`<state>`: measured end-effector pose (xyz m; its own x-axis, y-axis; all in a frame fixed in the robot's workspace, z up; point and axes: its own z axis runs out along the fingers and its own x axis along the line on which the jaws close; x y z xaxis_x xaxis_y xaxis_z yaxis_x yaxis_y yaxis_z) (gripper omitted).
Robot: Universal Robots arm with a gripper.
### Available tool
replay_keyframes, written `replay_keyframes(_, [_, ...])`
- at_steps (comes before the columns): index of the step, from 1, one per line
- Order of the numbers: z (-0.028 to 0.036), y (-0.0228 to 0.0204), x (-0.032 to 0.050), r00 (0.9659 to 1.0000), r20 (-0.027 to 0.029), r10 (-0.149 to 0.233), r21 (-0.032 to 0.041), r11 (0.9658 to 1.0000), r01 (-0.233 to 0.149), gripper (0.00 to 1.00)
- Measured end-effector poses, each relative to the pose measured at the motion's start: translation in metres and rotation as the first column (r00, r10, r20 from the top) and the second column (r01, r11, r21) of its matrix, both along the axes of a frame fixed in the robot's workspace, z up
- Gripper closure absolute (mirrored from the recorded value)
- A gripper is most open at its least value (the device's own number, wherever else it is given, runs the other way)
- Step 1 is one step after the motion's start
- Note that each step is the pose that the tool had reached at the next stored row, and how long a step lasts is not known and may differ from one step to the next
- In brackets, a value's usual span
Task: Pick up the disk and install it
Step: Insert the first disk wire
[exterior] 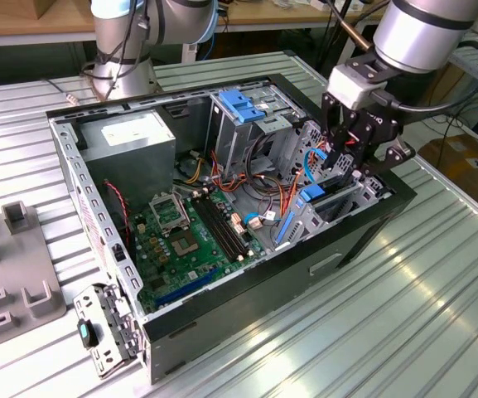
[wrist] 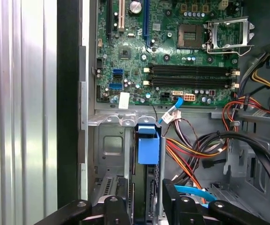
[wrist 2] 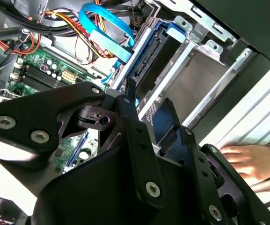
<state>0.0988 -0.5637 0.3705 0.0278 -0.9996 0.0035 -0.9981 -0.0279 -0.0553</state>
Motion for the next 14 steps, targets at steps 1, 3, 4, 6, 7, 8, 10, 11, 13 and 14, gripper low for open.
replay_keyframes(1, [0.0006, 0.0, 0.0001, 1.0, 0.0, 0.0, 0.0001, 1.0, 0.0, 0.57])
replay_keyframes(3, [0.0005, 0.0002, 0.0004, 1.0, 0.0, 0.0, 0.0004, 1.0, 0.0, 0.57])
replay_keyframes(4, [0.0006, 0.0003, 0.0008, 1.0, 0.0, 0.0, 0.0003, 1.0, 0.0, 0.57])
replay_keyframes(6, [0.0006, 0.0037, 0.0058, 1.0, 0.0, 0.0, 0.0001, 1.0, 0.0, 0.57])
replay_keyframes(7, [0.0006, 0.0054, 0.0084, 1.0, 0.0, 0.0, 0.0001, 1.0, 0.0, 0.57])
replay_keyframes(8, [0.0006, 0.0068, 0.0104, 1.0, 0.0, 0.0, 0.0, 1.0, 0.0, 0.57])
replay_keyframes(10, [0.0004, 0.011, 0.0154, 1.0, 0.0, 0.0, 0.0001, 1.0, 0.0, 0.57])
replay_keyframes(11, [0.0004, 0.0125, 0.0177, 1.0, 0.0, 0.0, 0.0001, 1.0, 0.0, 0.57])
replay_keyframes(13, [-0.0003, 0.0155, 0.0229, 1.0, 0.0, 0.0, 0.0, 1.0, 0.0, 0.57])
replay_keyframes(14, [-0.001, 0.0167, 0.0247, 1.0, 0.0, 0.0, 0.0, 1.0, 0.0, 0.57])
